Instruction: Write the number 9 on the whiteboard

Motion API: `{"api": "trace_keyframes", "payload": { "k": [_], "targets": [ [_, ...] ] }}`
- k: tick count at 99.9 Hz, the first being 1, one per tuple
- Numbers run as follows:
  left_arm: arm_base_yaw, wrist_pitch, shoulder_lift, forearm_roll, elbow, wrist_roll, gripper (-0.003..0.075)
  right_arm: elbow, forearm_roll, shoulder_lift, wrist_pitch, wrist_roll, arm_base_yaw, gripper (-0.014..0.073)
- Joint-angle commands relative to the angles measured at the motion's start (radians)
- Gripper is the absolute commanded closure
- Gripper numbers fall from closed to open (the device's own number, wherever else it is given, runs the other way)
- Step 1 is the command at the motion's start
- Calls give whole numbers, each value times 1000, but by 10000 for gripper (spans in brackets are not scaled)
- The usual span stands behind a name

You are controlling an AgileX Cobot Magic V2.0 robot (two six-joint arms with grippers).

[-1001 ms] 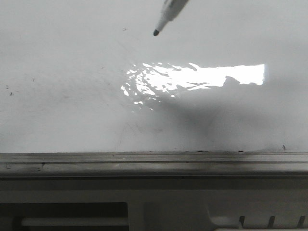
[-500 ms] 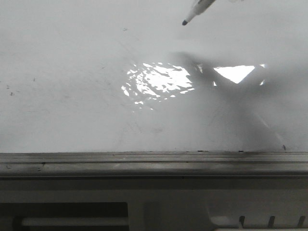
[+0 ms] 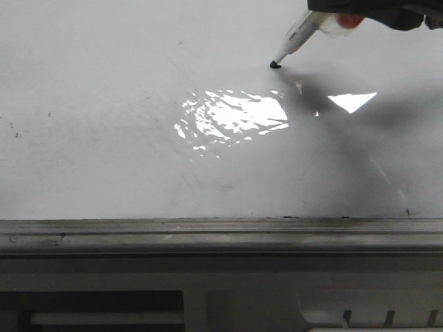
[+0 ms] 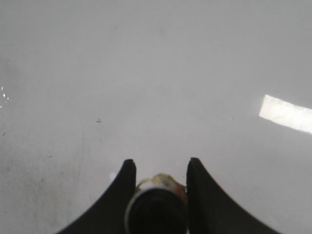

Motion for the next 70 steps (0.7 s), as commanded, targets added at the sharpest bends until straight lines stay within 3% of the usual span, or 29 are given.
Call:
{"api": "trace_keyframes", "payload": {
  "k": [1, 14, 32, 70],
  "targets": [
    [3, -32, 4, -48, -30, -8, 459, -37, 8, 28, 3, -16, -5, 638],
    [3, -32, 4, -46, -30, -8, 459, -87, 8, 38, 178, -16, -5, 638],
    [3, -32, 4, -46, -30, -8, 459, -90, 8, 11, 295, -16, -24, 638],
    [3, -32, 4, -43, -30, -8, 459, -174, -5, -34, 359, -16, -136, 638]
  ]
}}
